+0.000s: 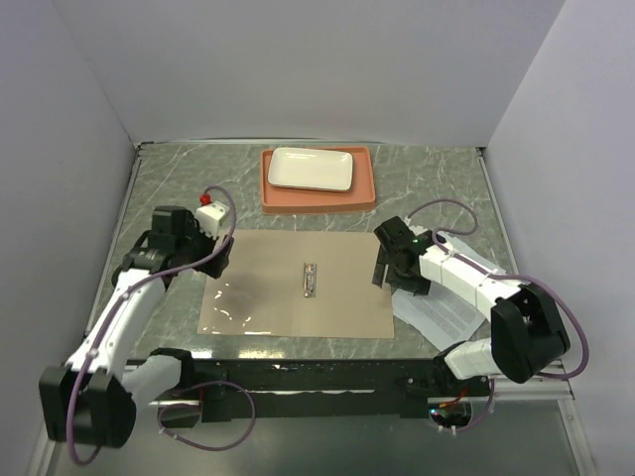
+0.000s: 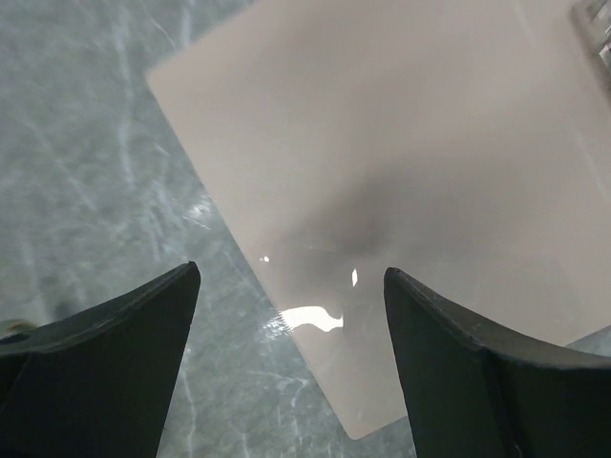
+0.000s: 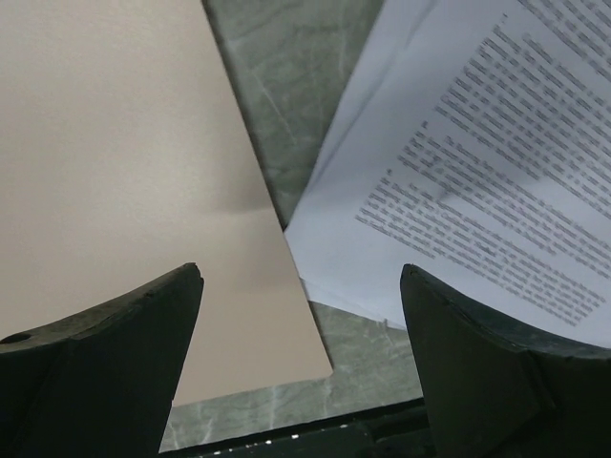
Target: Put the files into the folder
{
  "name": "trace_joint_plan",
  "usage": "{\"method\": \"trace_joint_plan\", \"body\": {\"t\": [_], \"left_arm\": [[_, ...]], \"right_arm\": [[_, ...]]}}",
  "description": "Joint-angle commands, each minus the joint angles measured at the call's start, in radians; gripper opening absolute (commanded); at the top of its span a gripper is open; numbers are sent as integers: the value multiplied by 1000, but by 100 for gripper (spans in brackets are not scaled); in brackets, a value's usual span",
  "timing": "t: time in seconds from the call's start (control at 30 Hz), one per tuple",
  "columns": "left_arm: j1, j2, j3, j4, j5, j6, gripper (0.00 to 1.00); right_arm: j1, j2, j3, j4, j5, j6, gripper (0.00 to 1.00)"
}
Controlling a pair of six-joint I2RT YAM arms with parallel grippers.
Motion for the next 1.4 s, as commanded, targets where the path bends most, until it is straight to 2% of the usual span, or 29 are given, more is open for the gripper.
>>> {"method": "trace_joint_plan", "body": {"t": [0.0, 0.2, 0.53, 1.07, 1.37], "left_arm": [[-24, 77, -31, 105, -13, 31, 84], [-50, 123, -87, 175, -67, 43, 84], [-56, 160, -172, 238, -155, 70, 84], [-56, 19, -35, 80, -113, 23, 85], [-56, 17, -40, 82, -109, 17, 85]], "right_arm": [[8, 54, 34, 108, -15, -48, 92], [8, 184, 111, 151, 4, -98, 92], [5, 278, 157, 220, -44, -135, 92], [12, 327, 122, 275, -137, -62, 90], [109, 318, 146, 256, -156, 17, 89]]}}
